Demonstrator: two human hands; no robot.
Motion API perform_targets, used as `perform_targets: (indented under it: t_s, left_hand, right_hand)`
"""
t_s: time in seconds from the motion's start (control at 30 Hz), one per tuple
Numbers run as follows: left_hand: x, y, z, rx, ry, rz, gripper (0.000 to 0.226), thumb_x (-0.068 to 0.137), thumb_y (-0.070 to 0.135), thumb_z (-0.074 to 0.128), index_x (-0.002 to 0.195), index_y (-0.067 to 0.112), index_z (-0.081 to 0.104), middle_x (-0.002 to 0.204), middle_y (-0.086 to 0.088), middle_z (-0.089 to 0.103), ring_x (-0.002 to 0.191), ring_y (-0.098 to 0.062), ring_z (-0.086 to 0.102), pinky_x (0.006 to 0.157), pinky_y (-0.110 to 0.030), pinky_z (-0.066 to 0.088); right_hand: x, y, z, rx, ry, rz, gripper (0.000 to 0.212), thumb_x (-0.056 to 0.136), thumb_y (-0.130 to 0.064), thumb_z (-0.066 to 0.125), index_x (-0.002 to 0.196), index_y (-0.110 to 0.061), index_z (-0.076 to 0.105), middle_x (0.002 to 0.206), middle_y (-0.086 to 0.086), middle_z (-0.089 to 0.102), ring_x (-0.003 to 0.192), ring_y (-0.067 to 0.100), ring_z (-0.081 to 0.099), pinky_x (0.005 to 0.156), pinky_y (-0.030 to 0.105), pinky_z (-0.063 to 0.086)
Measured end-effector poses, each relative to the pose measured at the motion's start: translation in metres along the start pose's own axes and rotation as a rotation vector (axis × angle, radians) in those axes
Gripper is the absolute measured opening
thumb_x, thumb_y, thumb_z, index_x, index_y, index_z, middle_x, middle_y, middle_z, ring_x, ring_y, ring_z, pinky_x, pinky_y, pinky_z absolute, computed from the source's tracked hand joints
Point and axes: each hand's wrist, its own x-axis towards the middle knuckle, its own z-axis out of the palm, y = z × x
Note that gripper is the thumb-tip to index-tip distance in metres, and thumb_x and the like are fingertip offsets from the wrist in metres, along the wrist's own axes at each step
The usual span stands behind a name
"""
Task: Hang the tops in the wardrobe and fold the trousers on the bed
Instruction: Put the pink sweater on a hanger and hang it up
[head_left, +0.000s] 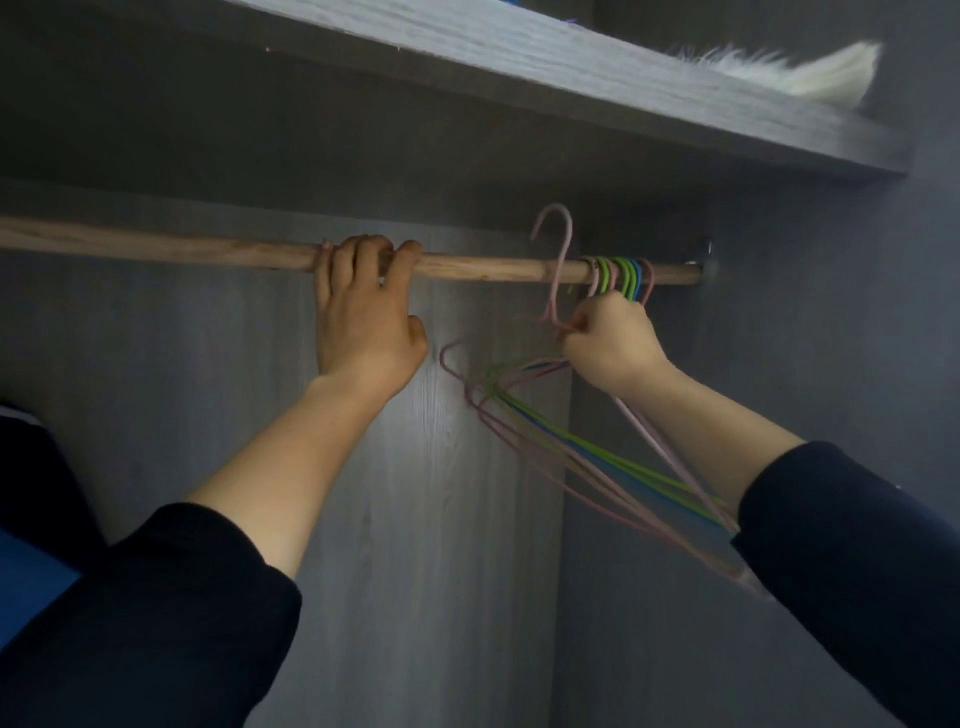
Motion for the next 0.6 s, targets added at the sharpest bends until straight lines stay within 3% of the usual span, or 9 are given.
perform_targets:
  t_s: [0.17, 0.27, 0.33, 0.43, 0.6]
  left_hand:
    - [0.0, -0.001, -0.005, -0.007, -0.036, 0.01, 0.069, 0.065, 0.012, 0.061, 0.133, 0.014, 0.049, 0.124, -0.014, 0.049, 0.122, -0.034, 0.037, 0.116, -0.043, 0.007]
    - [-0.001, -0.002, -0.011, -0.021, -0.081, 0.023, 0.072, 0.067, 0.011, 0.063, 0.137, 0.013, 0.046, 0.131, -0.015, 0.047, 0.13, -0.035, 0.034, 0.117, -0.043, 0.005]
    - [-0.001, -0.003, -0.017, -0.042, -0.148, 0.04, 0.078, 0.071, 0.012, 0.064, 0.144, 0.014, 0.038, 0.145, -0.016, 0.037, 0.141, -0.034, 0.022, 0.118, -0.042, 0.001]
    - [-0.02, 0.001, -0.03, -0.106, -0.264, 0.049, 0.08, 0.077, 0.016, 0.061, 0.15, 0.015, 0.027, 0.159, -0.013, 0.014, 0.148, -0.031, 0.003, 0.119, -0.041, 0.002]
    - [-0.11, 0.014, -0.028, -0.322, -0.408, -0.043, 0.065, 0.079, 0.023, 0.041, 0.142, 0.008, 0.041, 0.152, -0.016, 0.032, 0.143, -0.032, 0.024, 0.118, -0.045, 0.016]
  right_hand:
    - [0.002, -0.021, 0.016, 0.316, 0.016, -0.042, 0.022, 0.091, -0.022, 0.06, 0.073, -0.01, 0.063, 0.067, 0.006, 0.054, 0.062, 0.016, 0.048, 0.056, 0.026, 0.033]
    - [-0.008, -0.029, 0.025, 0.368, 0.021, -0.077, 0.02, 0.093, -0.024, 0.058, 0.076, -0.016, 0.064, 0.07, 0.003, 0.056, 0.068, 0.012, 0.049, 0.061, 0.023, 0.034]
    - [-0.021, -0.031, 0.031, 0.341, 0.012, -0.072, 0.021, 0.095, -0.024, 0.056, 0.078, -0.015, 0.064, 0.068, 0.003, 0.058, 0.062, 0.008, 0.052, 0.058, 0.021, 0.035]
    - [-0.053, -0.03, 0.035, 0.348, -0.064, -0.026, 0.024, 0.096, -0.02, 0.055, 0.075, -0.011, 0.064, 0.05, -0.003, 0.055, 0.033, -0.001, 0.048, 0.041, 0.015, 0.037]
    - [-0.115, -0.019, 0.039, 0.289, -0.195, 0.052, 0.027, 0.096, -0.018, 0.055, 0.079, 0.0, 0.066, 0.053, 0.003, 0.054, 0.027, 0.001, 0.046, 0.034, 0.014, 0.035]
